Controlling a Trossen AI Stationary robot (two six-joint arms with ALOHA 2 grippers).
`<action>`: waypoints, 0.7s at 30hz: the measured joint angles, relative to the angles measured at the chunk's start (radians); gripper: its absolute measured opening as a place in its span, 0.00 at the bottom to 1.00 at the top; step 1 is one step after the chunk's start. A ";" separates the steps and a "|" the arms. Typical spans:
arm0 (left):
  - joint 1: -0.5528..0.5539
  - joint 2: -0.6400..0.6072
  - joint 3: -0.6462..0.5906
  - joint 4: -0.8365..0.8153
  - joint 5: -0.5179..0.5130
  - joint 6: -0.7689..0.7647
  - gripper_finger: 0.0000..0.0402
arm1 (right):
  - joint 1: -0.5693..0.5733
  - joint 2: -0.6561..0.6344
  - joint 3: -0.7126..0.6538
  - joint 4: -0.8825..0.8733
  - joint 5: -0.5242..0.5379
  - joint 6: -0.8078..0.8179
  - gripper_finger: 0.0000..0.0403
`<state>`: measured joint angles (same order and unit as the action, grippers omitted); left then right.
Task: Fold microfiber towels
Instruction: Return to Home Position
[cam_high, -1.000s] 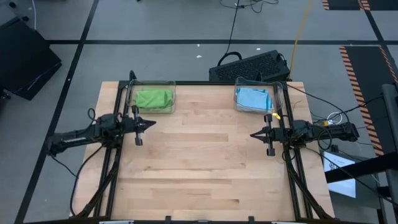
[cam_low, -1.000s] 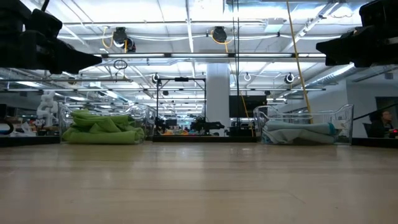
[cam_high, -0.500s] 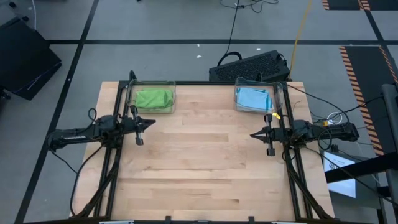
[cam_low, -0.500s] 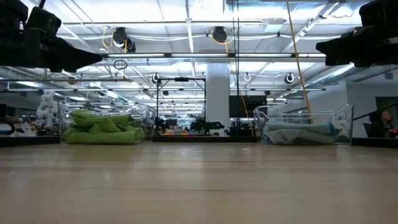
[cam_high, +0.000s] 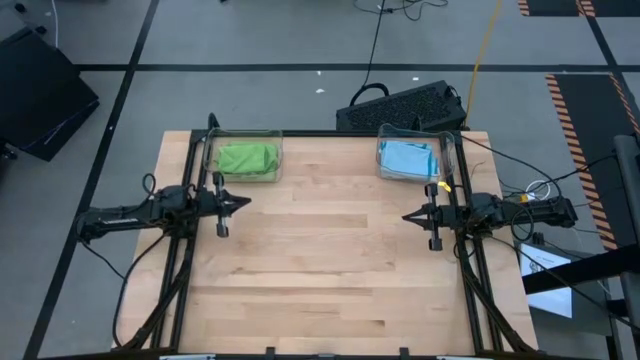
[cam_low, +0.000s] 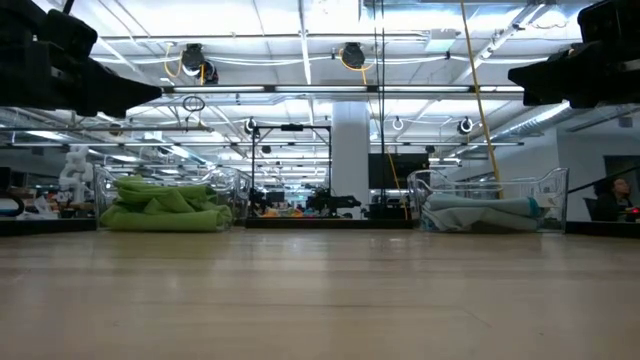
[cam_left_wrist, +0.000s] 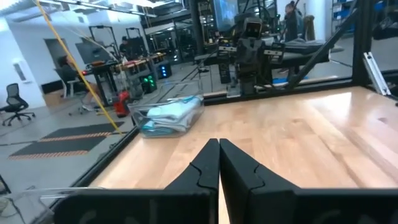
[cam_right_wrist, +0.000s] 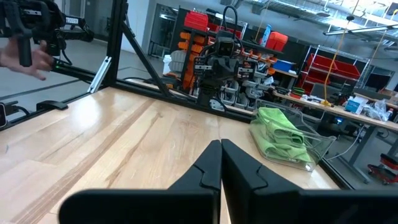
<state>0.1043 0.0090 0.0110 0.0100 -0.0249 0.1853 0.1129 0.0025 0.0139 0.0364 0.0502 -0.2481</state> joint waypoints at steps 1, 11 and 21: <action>0.000 0.000 0.000 0.000 -0.002 0.002 0.04 | 0.000 0.000 0.000 0.000 0.000 0.000 0.00; 0.001 0.000 0.000 0.002 -0.005 -0.036 0.04 | 0.000 0.000 0.000 0.000 0.000 0.000 0.00; 0.001 0.000 0.000 0.002 -0.006 -0.037 0.04 | 0.000 0.000 0.001 0.000 0.000 0.000 0.00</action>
<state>0.1051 0.0090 0.0109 0.0124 -0.0307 0.1478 0.1131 0.0025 0.0151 0.0366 0.0502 -0.2481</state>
